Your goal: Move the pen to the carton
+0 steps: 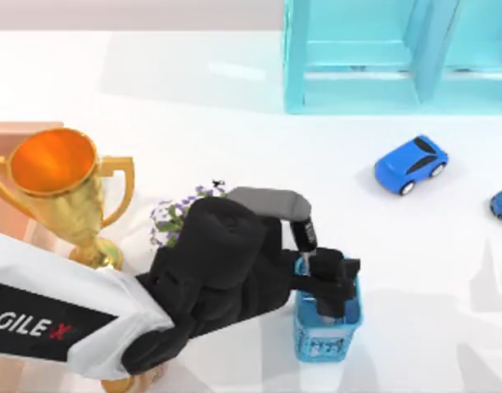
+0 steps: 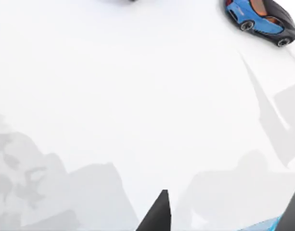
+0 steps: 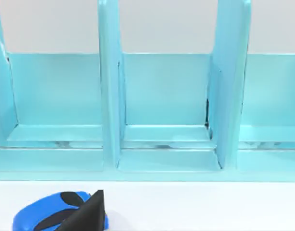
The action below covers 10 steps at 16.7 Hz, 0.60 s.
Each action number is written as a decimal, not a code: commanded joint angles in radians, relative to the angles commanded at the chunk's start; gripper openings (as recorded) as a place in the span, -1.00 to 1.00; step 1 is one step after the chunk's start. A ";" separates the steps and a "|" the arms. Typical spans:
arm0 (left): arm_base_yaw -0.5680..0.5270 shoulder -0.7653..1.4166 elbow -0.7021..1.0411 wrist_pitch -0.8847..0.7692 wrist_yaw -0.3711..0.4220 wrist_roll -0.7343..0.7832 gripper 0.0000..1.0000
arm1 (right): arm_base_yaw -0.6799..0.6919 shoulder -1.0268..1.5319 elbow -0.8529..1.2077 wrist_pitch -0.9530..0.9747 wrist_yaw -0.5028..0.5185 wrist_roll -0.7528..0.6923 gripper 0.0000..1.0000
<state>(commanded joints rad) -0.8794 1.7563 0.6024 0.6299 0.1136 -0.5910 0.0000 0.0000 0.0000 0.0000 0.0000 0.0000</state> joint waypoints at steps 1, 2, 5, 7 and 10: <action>0.000 0.000 0.000 0.000 0.000 0.000 -0.81 | 0.000 0.000 0.000 0.000 0.000 0.000 1.00; 0.000 0.000 0.000 0.000 0.000 0.000 -0.96 | 0.000 0.000 0.000 0.000 0.000 0.000 1.00; 0.000 0.000 0.000 0.000 0.000 0.000 -1.00 | 0.000 0.000 0.000 0.000 0.000 0.000 1.00; 0.000 0.000 0.000 0.000 0.000 0.000 -1.00 | 0.000 0.000 0.000 0.000 0.000 0.000 1.00; 0.000 0.000 0.000 0.000 0.000 0.000 -1.00 | 0.000 0.000 0.000 0.000 0.000 0.000 1.00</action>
<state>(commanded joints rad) -0.8794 1.7563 0.6024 0.6299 0.1136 -0.5910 0.0000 0.0000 0.0000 0.0000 0.0000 0.0000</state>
